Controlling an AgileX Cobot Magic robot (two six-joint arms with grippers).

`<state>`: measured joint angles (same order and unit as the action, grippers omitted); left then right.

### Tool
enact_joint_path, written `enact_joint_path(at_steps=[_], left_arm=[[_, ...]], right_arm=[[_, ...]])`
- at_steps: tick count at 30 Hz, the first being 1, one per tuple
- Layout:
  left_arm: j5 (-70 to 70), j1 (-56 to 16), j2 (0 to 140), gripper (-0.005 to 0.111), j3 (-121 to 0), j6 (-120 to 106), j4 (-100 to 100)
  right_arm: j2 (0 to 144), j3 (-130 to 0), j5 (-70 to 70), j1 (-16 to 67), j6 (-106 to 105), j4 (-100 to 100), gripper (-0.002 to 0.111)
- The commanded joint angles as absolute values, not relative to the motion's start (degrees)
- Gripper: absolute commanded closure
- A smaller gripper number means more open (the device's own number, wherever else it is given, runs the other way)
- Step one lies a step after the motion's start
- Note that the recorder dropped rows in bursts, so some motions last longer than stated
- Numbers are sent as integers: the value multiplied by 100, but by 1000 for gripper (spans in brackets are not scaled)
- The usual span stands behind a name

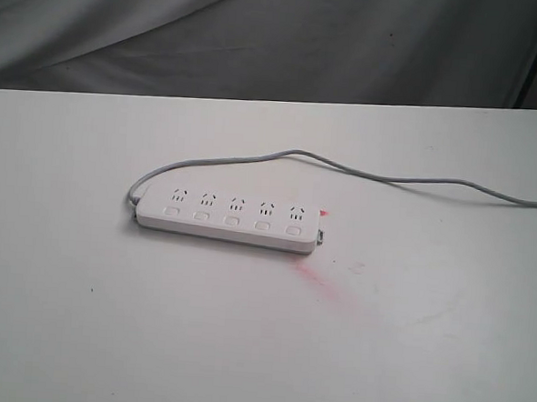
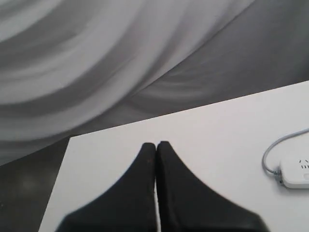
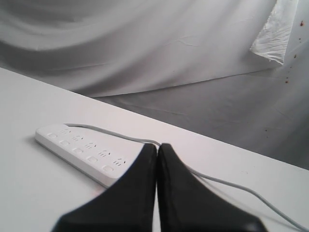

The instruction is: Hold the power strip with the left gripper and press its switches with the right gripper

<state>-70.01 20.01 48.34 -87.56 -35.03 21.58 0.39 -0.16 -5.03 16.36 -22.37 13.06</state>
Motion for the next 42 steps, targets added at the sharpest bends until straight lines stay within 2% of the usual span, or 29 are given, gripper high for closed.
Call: enact_joint_path(at_steps=[1,8,12,19,30,36,42], left_arm=[[-6996,1971,3989,107,-8060,-2676,1656],[-4500,1819,2643,107,-5734,-2537,2072],[-3271,1374,2091,107,-4457,-2537,2324],[-2075,522,1513,107,-2798,-2537,2344],[-1779,241,640,107,-1131,-2537,2321],[-1455,-99,68,107,-577,-2379,1735],[-1404,-135,0,107,-204,-2069,1722]], right_arm=[[13,0,-513,1599,-2220,1249,108],[13,0,-513,1599,-2220,1249,108],[13,0,-513,1599,-2220,1249,108],[13,0,-513,1599,-2220,1249,108],[13,0,-513,1599,-2220,1249,108],[13,0,-513,1599,-2220,1249,108],[13,0,-513,1599,-2220,1249,108]])
